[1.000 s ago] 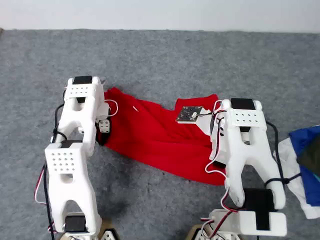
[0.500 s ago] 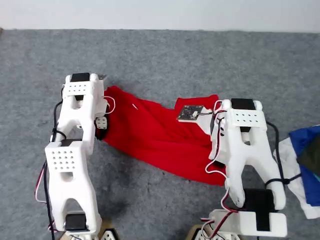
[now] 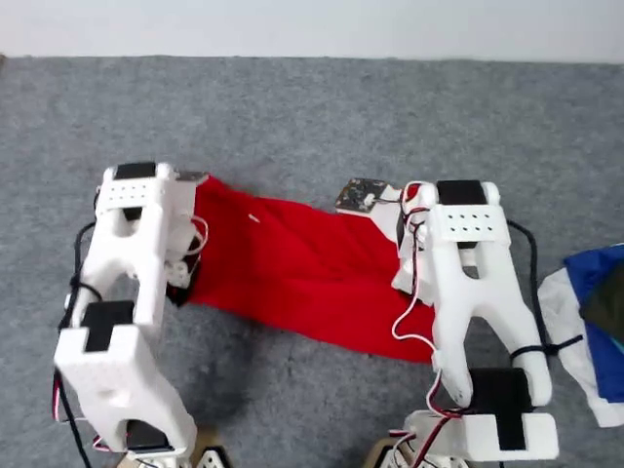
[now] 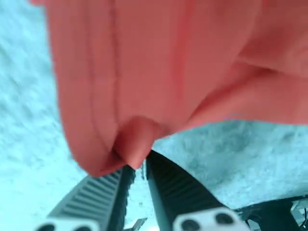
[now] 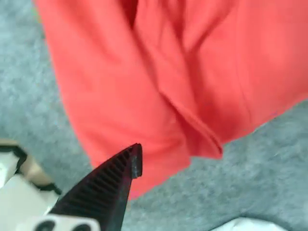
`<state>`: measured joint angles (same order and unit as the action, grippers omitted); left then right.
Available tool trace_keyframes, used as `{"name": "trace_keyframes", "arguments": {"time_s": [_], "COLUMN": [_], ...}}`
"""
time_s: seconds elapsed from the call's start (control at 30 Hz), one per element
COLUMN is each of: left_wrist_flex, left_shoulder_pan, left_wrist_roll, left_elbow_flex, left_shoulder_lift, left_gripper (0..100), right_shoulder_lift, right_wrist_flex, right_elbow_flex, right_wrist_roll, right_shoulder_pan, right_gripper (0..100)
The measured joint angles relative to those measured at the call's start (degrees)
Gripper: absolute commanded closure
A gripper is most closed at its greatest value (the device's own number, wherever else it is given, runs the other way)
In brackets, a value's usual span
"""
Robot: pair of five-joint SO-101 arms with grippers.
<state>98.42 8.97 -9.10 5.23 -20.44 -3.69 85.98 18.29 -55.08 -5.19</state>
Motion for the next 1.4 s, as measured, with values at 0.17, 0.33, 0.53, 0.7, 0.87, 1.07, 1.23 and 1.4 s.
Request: {"name": "trace_keyframes", "arguments": {"time_s": [0.17, 0.33, 0.53, 0.7, 0.87, 1.07, 1.23, 1.4], "left_wrist_flex": [-5.19, -9.41, -10.29, -11.25, -7.12, -4.57, -2.73, -0.97], "left_shoulder_pan": [0.00, 0.09, 5.01, 9.85, 10.37, 10.73, 10.73, 10.73], "left_wrist_roll": [-0.26, -1.32, -8.18, -9.67, -8.35, -4.84, -4.84, -4.84], "left_elbow_flex": [12.40, 21.89, 25.67, 21.71, 17.32, 16.97, 16.97, 16.97], "left_shoulder_lift": [6.51, 11.16, 16.18, 16.79, 16.79, 16.79, 16.79, 16.79], "left_gripper": [99, 99, 99, 97, 84, 84, 84, 84], "right_shoulder_lift": [8.35, 15.65, 20.92, 24.18, 26.20, 26.20, 26.64, 26.73], "right_wrist_flex": [-3.08, -0.44, 6.15, 9.76, 13.36, 14.68, 14.68, 14.68], "right_elbow_flex": [-3.78, -14.59, -25.93, -26.81, -26.81, -26.81, -26.81, -26.81], "right_wrist_roll": [0.62, 1.93, 2.81, 1.32, 0.79, 0.62, 0.62, 0.62], "right_shoulder_pan": [0.26, 0.35, 0.35, -0.53, -0.79, -3.52, -5.89, -6.07], "right_gripper": [37.3, 37.2, 37.3, 37.3, 37.0, 36.9, 36.8, 36.8]}}
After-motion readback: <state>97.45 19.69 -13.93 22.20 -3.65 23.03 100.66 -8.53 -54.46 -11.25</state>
